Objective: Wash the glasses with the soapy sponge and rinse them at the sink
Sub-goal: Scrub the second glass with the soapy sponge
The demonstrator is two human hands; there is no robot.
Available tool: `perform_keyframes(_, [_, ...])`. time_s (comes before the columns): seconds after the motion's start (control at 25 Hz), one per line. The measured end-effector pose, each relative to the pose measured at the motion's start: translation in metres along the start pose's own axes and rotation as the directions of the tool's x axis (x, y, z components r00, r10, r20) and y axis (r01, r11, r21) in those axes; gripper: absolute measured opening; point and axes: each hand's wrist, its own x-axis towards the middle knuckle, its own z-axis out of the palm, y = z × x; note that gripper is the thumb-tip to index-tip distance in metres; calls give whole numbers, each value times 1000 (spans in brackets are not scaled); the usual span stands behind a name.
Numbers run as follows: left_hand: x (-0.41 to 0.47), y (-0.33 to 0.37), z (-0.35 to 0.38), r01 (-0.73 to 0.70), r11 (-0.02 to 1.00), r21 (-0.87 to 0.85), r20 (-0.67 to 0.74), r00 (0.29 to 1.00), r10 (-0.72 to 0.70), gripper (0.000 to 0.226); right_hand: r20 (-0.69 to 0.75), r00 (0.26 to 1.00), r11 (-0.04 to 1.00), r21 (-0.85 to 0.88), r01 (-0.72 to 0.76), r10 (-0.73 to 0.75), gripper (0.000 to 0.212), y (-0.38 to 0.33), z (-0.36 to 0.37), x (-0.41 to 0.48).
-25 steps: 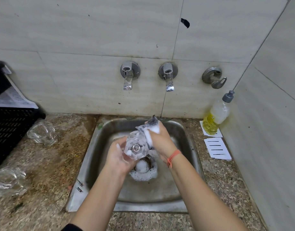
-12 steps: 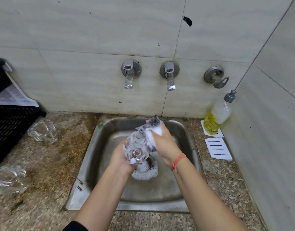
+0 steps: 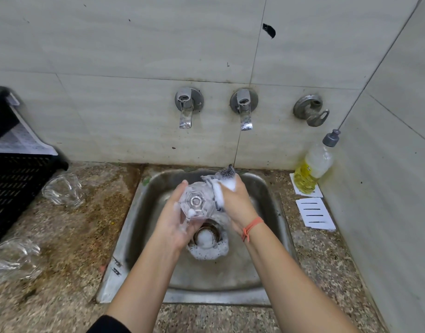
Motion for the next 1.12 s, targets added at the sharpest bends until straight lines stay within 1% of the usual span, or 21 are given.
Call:
perform_keyframes(0.04, [-1, 5, -2, -23, 998, 52, 15, 1000, 22, 36, -47, 996, 991, -113, 76, -82, 56, -4, -1, 0])
perform_keyframes(0.08, [-2, 10, -3, -44, 994, 98, 10, 999, 43, 32, -100, 975, 946, -279, 167, -201, 43, -7, -3, 0])
perform_keyframes(0.12, [-1, 13, -3, -73, 983, 168, -26, 997, 79, 30, -126, 932, 862, -438, 254, -339, 34, -11, -4, -4])
perform_keyframes(0.16, [0, 14, -3, -107, 959, 263, -102, 985, 138, 29, -114, 889, 787, -525, 325, -443, 32, -14, -5, -8])
perform_keyframes(0.2, [4, 15, -4, -135, 924, 356, -172, 963, 207, 28, -58, 865, 741, -548, 389, -498, 34, -18, -4, -15])
perform_keyframes(0.28, [8, 15, -6, -159, 882, 443, -260, 919, 296, 23, 178, 849, 678, -530, 509, -497, 38, -20, 1, -24])
perform_keyframes(0.36, [15, 20, -11, -148, 889, 434, -322, 896, 307, 25, 405, 807, 585, -557, 590, -429, 48, -14, -1, -29])
perform_keyframes(0.4, [17, 23, -13, -136, 889, 438, -339, 891, 304, 26, 451, 798, 590, -540, 600, -400, 50, -10, -5, -29])
perform_keyframes(0.44, [21, 26, -17, -125, 888, 443, -346, 889, 298, 28, 463, 807, 656, -487, 577, -366, 45, -10, -9, -26])
perform_keyframes(0.48, [22, 27, -18, -108, 888, 447, -349, 893, 285, 31, 469, 810, 707, -435, 559, -352, 35, -9, -12, -24])
perform_keyframes(0.52, [22, 27, -19, -87, 883, 461, -346, 899, 269, 33, 479, 798, 722, -396, 568, -365, 28, -10, -16, -22])
perform_keyframes(0.6, [23, 27, -16, -55, 852, 521, -319, 913, 254, 30, 516, 731, 611, -420, 671, -448, 43, -9, -20, -22])
perform_keyframes(0.68, [20, 29, -8, -28, 802, 597, -297, 921, 253, 29, 544, 687, 502, -471, 725, -481, 44, -8, -21, -19])
perform_keyframes(0.72, [20, 29, -5, -35, 799, 600, -286, 924, 255, 30, 547, 680, 484, -479, 733, -488, 41, -6, -21, -18])
perform_keyframes(0.76, [22, 30, -4, -47, 816, 576, -281, 926, 252, 30, 529, 691, 513, -466, 721, -492, 38, -4, -21, -16])
perform_keyframes(0.84, [24, 26, -4, -92, 869, 485, -296, 919, 262, 28, 428, 760, 656, -393, 644, -490, 32, -2, -19, -12])
perform_keyframes(0.92, [26, 13, -4, -187, 906, 380, -353, 876, 329, 25, 281, 852, 783, -342, 519, -442, 25, 0, -10, -8])
perform_keyframes(0.96, [25, 3, -4, -261, 897, 356, -390, 831, 396, 29, 216, 904, 850, -315, 422, -369, 19, 2, -4, -6])
perform_keyframes(1.0, [22, -6, -3, -344, 852, 395, -428, 751, 502, 36, 173, 947, 915, -258, 310, -272, 12, 4, 1, -6])
perform_keyframes(1.04, [21, -14, -4, -424, 765, 485, -433, 644, 631, 42, 164, 972, 962, -188, 198, -168, 11, 7, 6, -6])
perform_keyframes(1.12, [21, -22, -8, -538, 508, 672, -298, 432, 851, 46, 224, 974, 999, 39, -28, 19, 29, 13, 11, -6])
